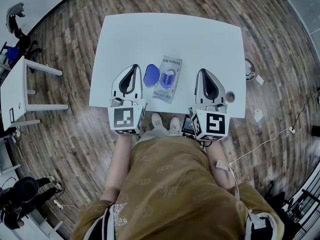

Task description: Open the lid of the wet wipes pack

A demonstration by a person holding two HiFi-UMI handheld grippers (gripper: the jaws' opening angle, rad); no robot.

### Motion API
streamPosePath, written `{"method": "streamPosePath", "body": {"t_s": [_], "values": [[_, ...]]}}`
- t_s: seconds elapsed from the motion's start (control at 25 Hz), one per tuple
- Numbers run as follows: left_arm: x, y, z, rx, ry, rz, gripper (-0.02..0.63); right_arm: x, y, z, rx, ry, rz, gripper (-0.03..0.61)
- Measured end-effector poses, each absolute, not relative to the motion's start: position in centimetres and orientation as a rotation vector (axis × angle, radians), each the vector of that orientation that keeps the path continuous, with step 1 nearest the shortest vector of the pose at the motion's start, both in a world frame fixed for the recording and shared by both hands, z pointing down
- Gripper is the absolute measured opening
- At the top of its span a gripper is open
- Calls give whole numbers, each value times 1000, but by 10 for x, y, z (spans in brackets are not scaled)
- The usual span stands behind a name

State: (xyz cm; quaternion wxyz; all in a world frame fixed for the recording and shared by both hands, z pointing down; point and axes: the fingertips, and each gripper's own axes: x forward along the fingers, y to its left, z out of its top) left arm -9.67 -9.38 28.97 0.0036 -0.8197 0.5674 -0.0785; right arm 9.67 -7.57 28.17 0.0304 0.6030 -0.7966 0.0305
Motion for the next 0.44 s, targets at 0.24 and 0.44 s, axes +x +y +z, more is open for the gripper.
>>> {"method": "streamPosePath", "body": {"t_s": [0.24, 0.44], "values": [[-98, -93, 290, -2571, 1775, -248, 2, 95, -75, 282, 1860, -2453, 96, 9], [-99, -95, 291, -2573, 1780, -248, 2, 95, -76, 280, 1858, -2455, 87, 9]]}}
